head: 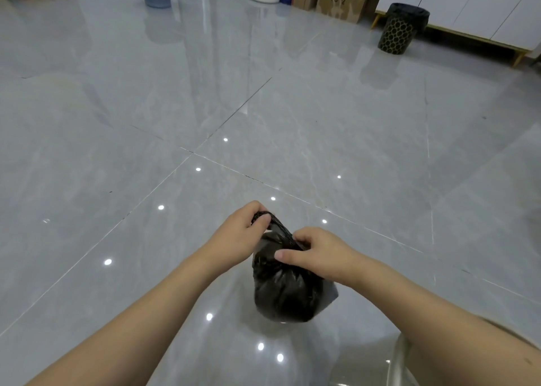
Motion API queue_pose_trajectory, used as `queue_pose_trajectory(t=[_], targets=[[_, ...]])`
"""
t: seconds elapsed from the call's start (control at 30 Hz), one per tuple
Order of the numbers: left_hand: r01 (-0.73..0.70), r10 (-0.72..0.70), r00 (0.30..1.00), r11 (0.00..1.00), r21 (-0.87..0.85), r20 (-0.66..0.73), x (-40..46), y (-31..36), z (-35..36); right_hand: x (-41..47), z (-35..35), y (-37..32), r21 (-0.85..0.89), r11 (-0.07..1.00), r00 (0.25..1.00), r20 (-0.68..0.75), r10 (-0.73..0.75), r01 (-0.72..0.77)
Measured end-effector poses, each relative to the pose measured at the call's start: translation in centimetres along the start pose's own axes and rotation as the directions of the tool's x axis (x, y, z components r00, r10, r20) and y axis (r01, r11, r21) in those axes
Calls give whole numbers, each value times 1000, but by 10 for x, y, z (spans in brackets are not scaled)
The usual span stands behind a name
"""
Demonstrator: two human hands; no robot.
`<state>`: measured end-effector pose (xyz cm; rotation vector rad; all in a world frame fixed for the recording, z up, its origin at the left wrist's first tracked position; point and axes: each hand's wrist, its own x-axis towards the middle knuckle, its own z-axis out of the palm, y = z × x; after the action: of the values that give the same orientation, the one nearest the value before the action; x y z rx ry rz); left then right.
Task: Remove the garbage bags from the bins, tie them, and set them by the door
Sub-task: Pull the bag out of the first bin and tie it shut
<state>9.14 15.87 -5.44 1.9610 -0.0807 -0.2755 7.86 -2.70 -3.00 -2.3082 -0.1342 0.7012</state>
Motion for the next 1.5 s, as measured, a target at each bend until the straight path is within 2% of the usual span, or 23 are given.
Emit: queue_pose_trajectory(t=[0.07, 0.17, 0.3, 0.47, 0.6, 0.7, 0.87, 1.03, 1.2, 1.37, 1.5], targets=[[12, -6, 999, 991, -135, 46, -3, -2, 4, -1, 2, 0, -234, 969, 996, -27, -83, 74], [51, -30, 996, 958, -281, 79, -9, -2, 7, -5, -1, -2, -377, 917, 986, -43, -162, 134], [83, -75, 996, 962, -260, 41, -12, -4, 10, -11, -7, -7, -582, 801, 967, -90, -238, 143], [141, -127, 990, 934, -327, 63, -9, 4, 16, -15, -13, -8, -774, 632, 930, -195, -312, 50], [161, -162, 987, 941, -296, 21, -9, 9, 20, -17, -16, -4, -764, 642, 925, -196, -327, 64], [167, -174, 985, 911, -377, 17, -8, 15, 23, -20, -18, -4, -728, 681, 925, -196, -326, 86], [233, -239, 970, 877, -419, 39, -8, 21, 29, -25, -19, -7, -680, 721, 901, -219, -374, 134], [343, -340, 937, 835, -431, 87, -7, 26, 32, -25, -17, -1, -712, 676, 866, -200, -459, 193], [327, -323, 943, 842, -429, 85, -9, 27, 28, -26, -19, -1, -723, 669, 865, -215, -454, 172], [267, -208, 963, 804, -532, 170, -19, 25, 26, -23, -21, -1, -621, 776, 871, -314, -378, 113], [235, -176, 970, 856, -461, 167, -19, 21, 30, -19, -19, -2, -542, 837, 918, -287, -275, 82]])
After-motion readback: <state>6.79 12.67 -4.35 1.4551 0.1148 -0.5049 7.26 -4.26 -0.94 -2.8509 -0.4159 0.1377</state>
